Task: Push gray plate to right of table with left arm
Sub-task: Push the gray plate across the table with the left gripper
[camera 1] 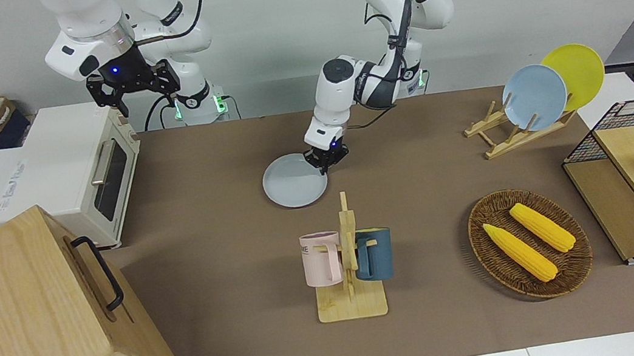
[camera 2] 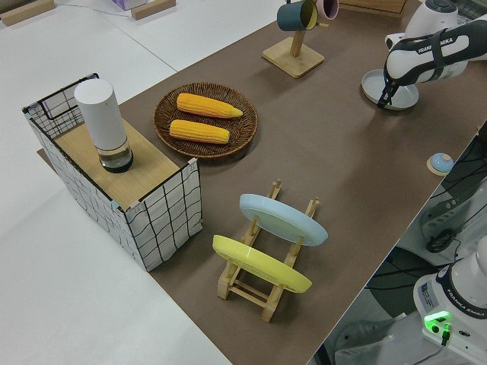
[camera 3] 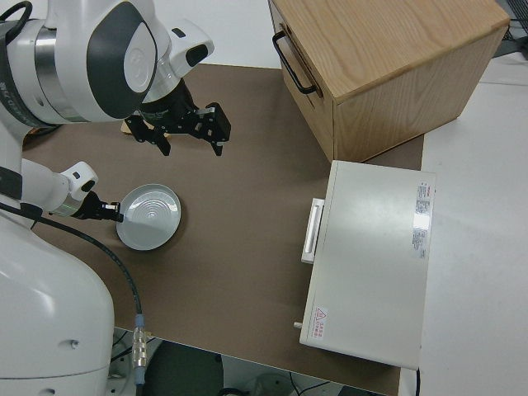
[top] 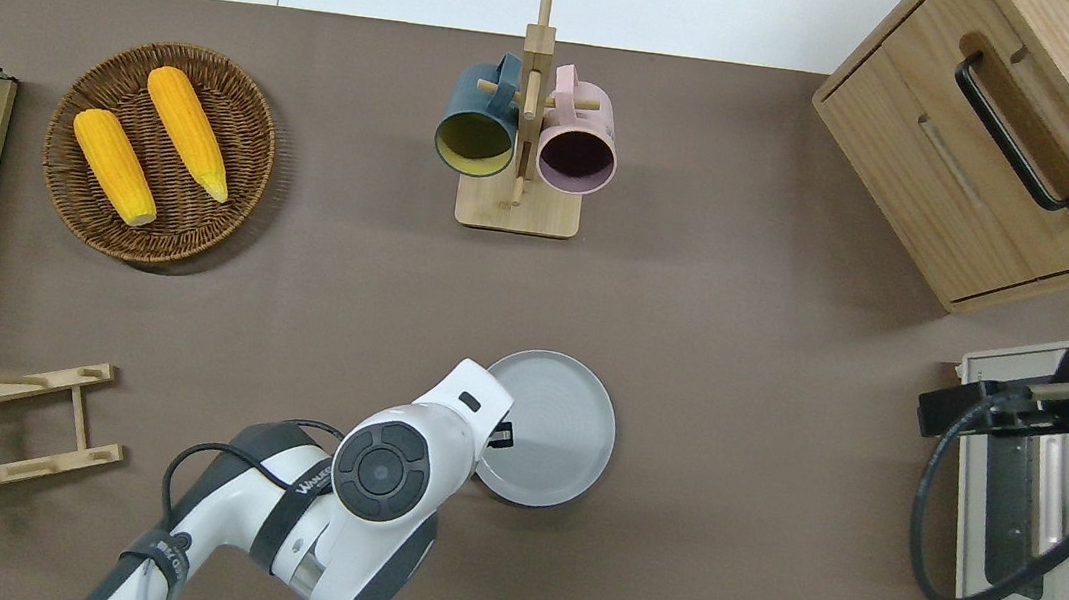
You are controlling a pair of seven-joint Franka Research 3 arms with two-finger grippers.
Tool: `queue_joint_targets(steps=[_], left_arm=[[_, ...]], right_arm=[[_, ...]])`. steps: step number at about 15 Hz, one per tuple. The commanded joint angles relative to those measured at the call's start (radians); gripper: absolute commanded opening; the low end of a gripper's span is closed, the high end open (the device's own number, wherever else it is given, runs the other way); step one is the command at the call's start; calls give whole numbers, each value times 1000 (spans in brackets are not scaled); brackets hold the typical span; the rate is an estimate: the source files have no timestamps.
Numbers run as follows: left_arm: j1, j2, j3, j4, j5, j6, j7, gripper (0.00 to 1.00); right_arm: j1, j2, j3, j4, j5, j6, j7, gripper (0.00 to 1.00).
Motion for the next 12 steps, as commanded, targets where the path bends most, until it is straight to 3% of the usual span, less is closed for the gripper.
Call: queue_joint_targets(steps=[1,12], left_arm=[[-37,67,-6,56,-12,10,-41,0],[-155,205,-14,257,0,-1,-211,0]], right_arm=[[-20,-2,16,9,4,-16,13,983],[-20,-2,16,9,4,-16,13,983]])
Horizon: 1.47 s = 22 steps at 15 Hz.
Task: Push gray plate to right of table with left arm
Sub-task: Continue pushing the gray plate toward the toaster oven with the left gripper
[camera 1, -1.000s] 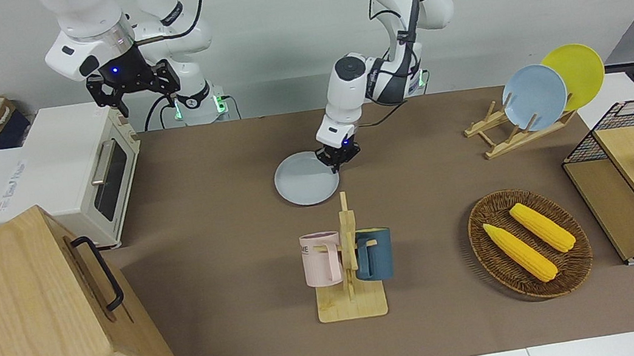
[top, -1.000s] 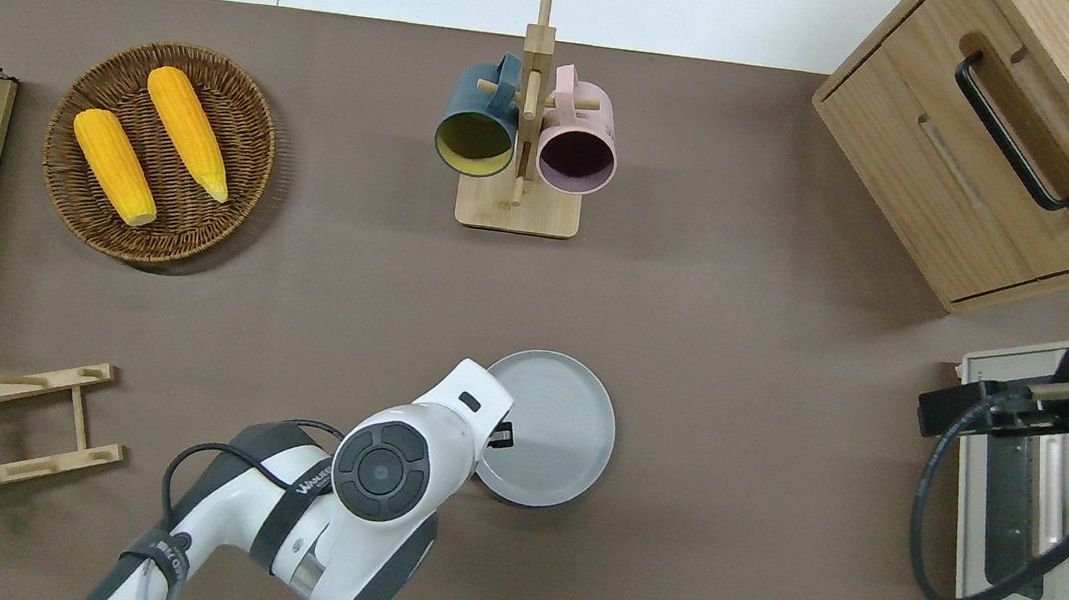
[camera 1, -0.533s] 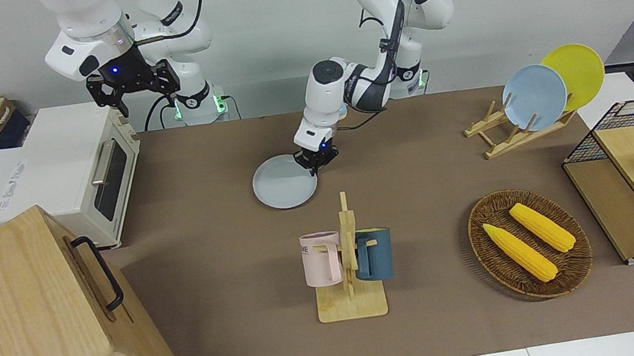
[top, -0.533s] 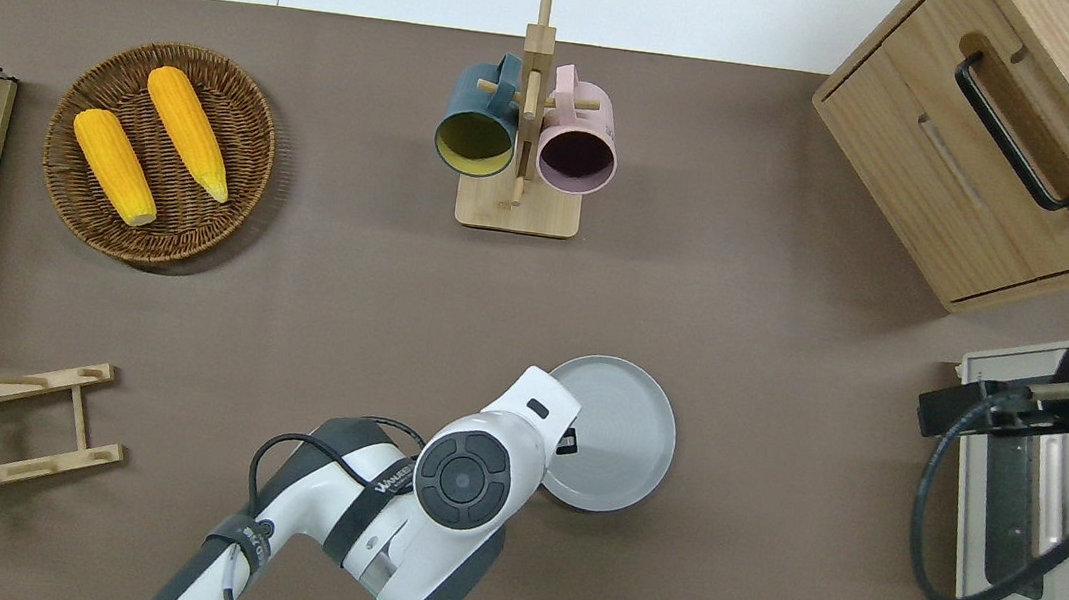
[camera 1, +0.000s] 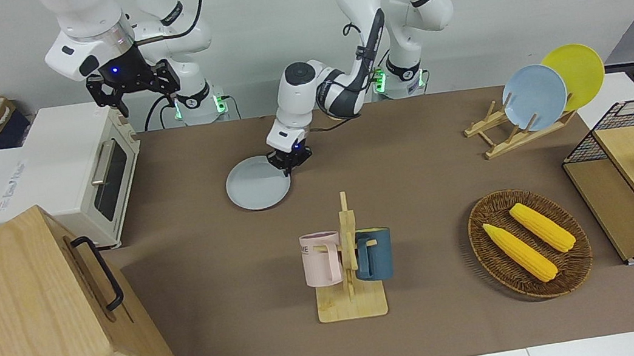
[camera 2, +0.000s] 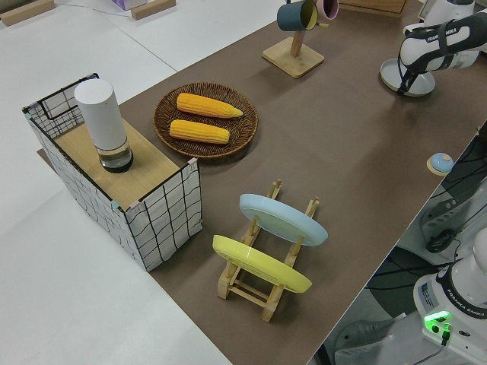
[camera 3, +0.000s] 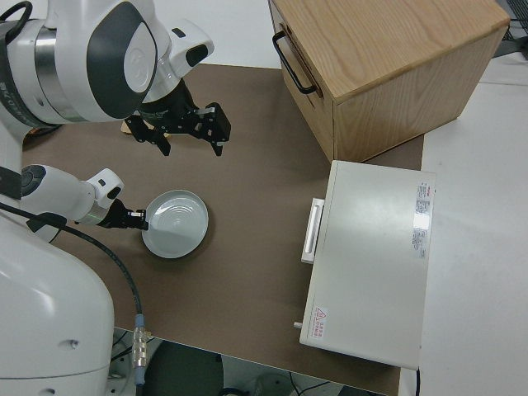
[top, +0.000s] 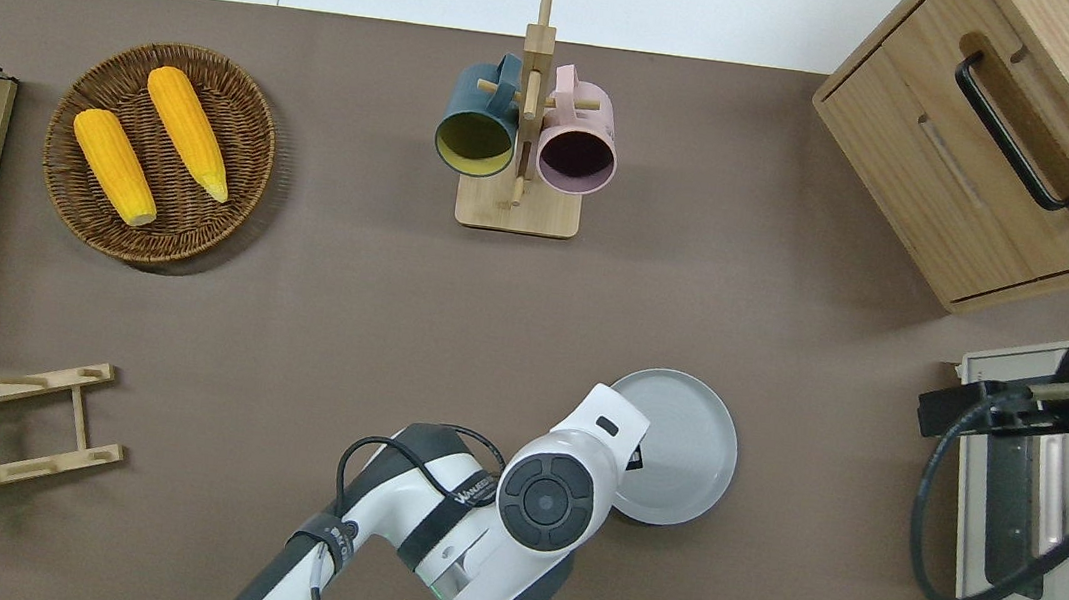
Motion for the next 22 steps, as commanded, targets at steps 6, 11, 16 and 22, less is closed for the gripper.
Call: queue_joint_targets(steps=[6,11,16,22], left_arm=[[-65,107,7,148,-2,-6,-74,0],[-66,112,7,150,0,-5,-71,14],[-63,112,7,154,1,-5,-43,670],[-59,106,9,156,1,-9,-31,993]], right_arm=[[-20,-2,16,9,4,-16,12,983],[-19,-2,16,9,4,-16,12,983],[-20,-2,16,9,4,-16,12,983],[-20,-2,16,9,4,-16,12,983]])
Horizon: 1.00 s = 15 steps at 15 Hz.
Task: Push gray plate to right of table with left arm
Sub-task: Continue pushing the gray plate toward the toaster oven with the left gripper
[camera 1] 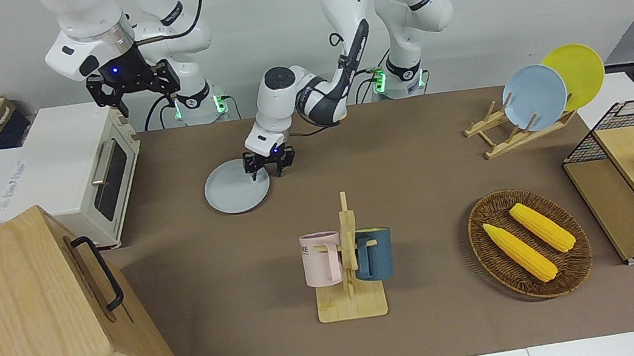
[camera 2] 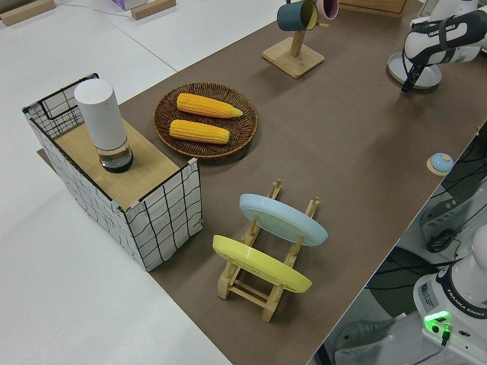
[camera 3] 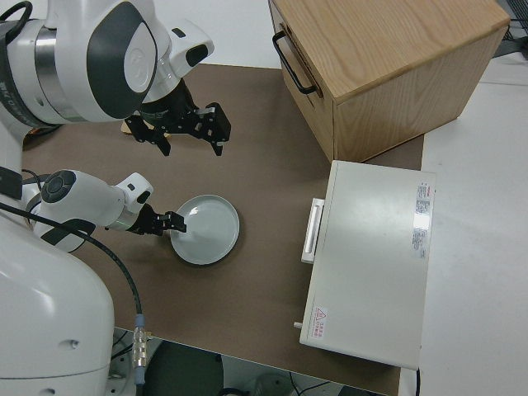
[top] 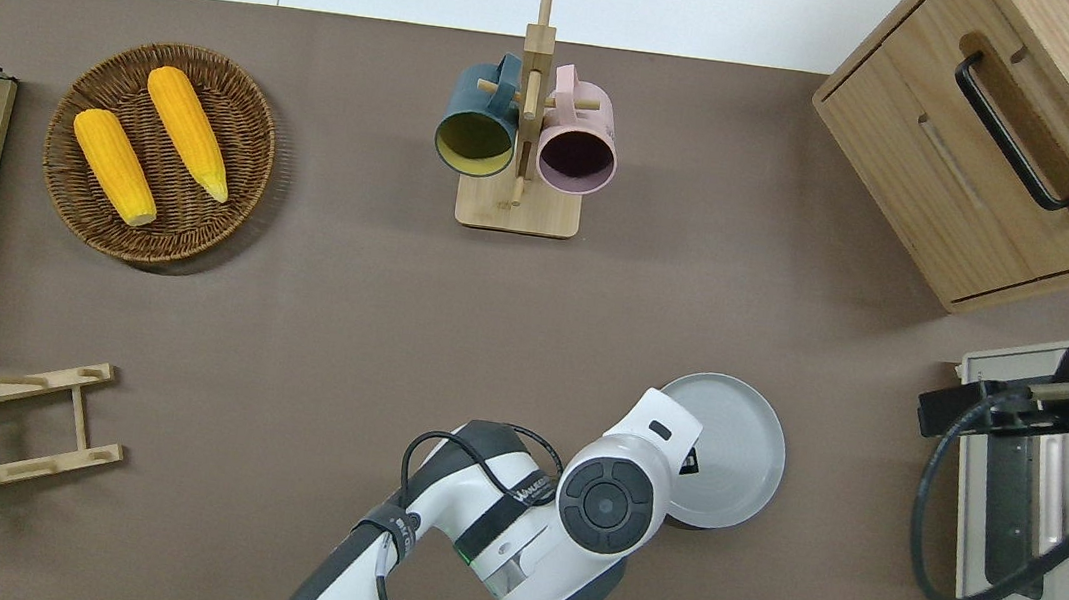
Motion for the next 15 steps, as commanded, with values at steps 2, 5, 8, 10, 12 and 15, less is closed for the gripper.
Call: queue_joint_targets(steps=[2,5,8,10,12,15], left_arm=[[-5,8,10,20,1,-10,12,995],[-2,-2,10,18,1,-40,17,993],[8,-27,22,18,-5,-105,90,993],[39,-59,19,18,-11,-173,130,993],[67,-93,18,14,-15,-231,173,993],[120,-154,19,3,-41,-334,265,993]], right_arm=[[-20,-2,16,9,4,-16,13,983],[-19,-2,16,9,4,-16,13,983],[-20,-2,16,9,4,-16,13,983],[-20,-2,16,9,4,-16,12,983],[-19,-2,16,9,4,-16,12,983],[-20,-2,16,9,4,-16,12,983]])
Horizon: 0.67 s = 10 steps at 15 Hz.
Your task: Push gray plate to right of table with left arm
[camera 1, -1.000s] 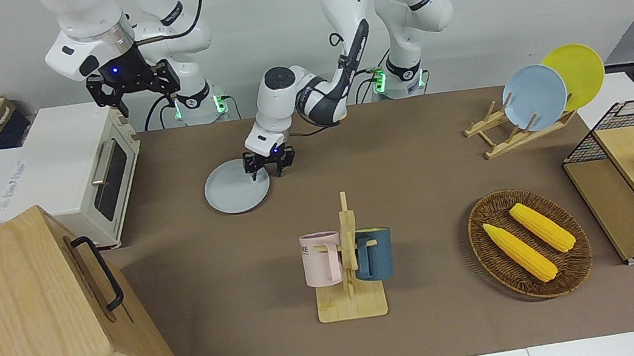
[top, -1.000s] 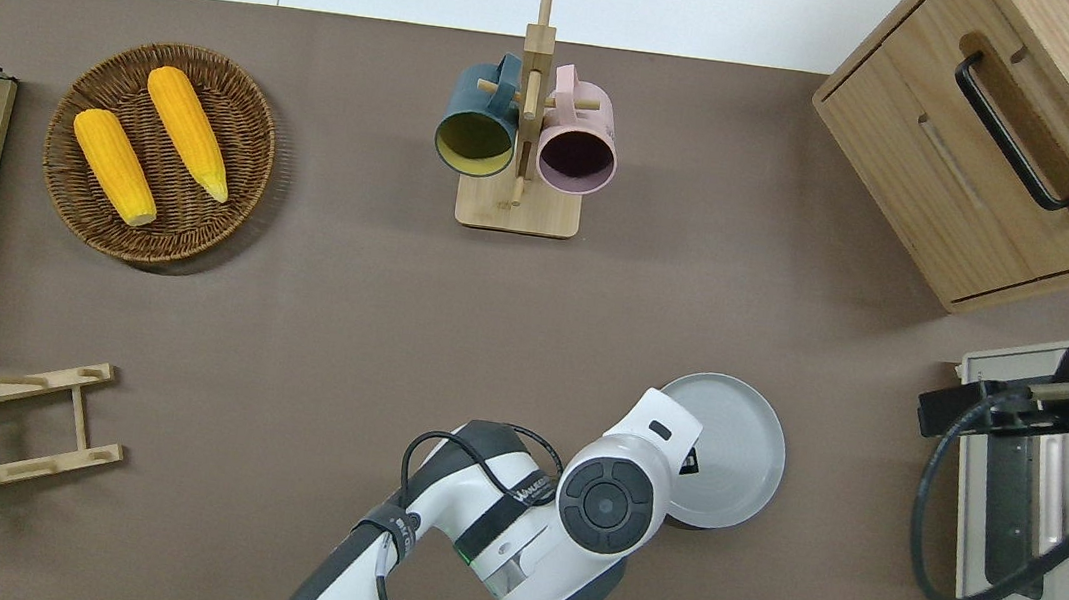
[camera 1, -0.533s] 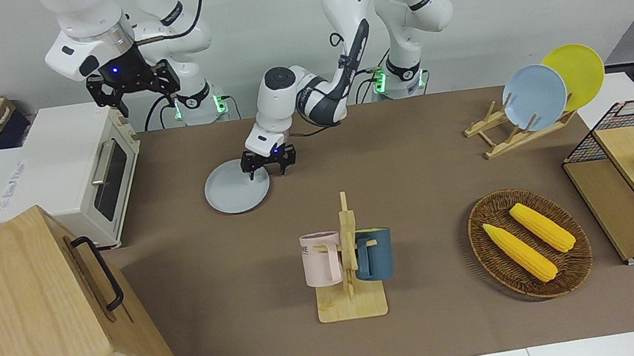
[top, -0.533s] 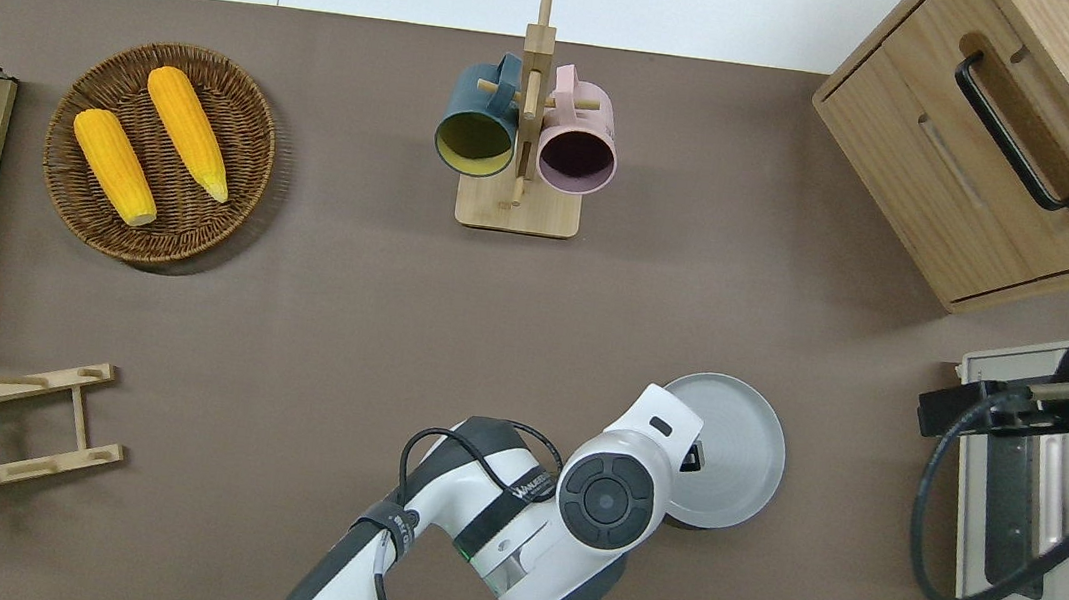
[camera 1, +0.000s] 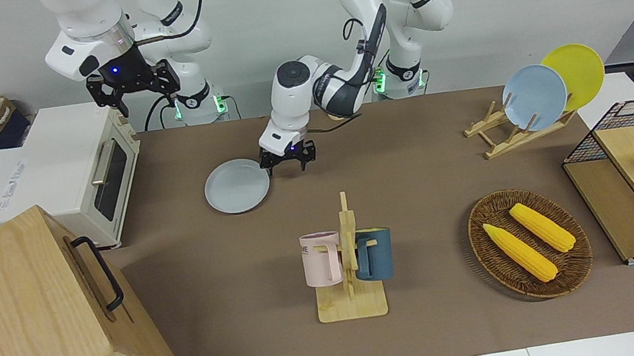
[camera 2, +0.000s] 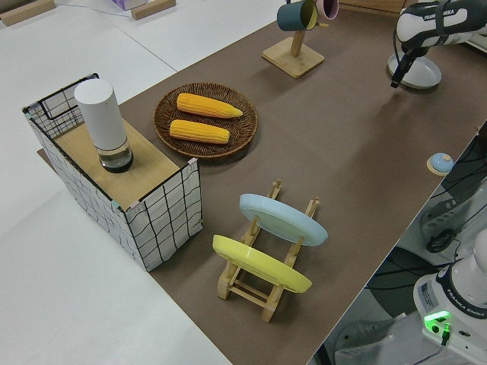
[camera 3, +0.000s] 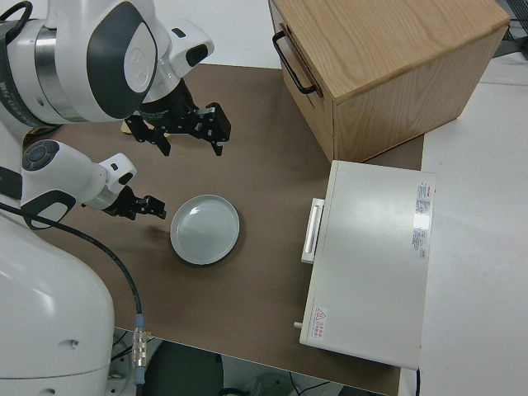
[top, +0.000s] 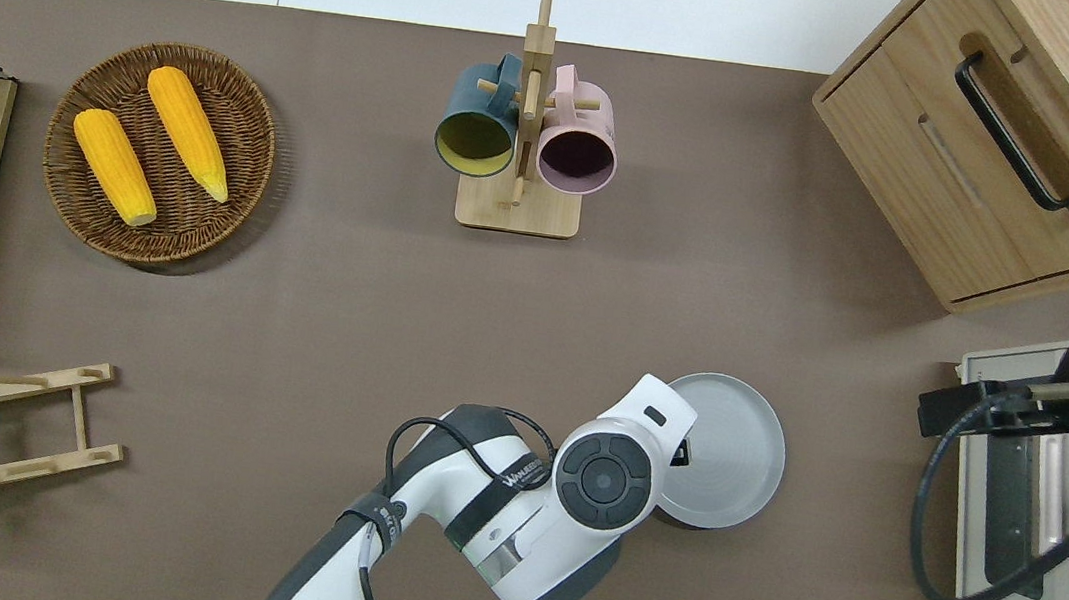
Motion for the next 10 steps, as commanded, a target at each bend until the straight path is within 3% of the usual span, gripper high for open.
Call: queue_joint_targets(steps=[1,6,10], left_arm=[[64,-88,-2,-28,-58,-123,125,995],[196,-210,1,-44,-109,-341,329,995],[282,-279,3,-42,-108,-462,409,995]], right_arm=[[-19,-2,16,9,4,-16,13,983],[-20,-2,16,9,4,-16,13,983],[-19,-2,16,9,4,-16,12,983]])
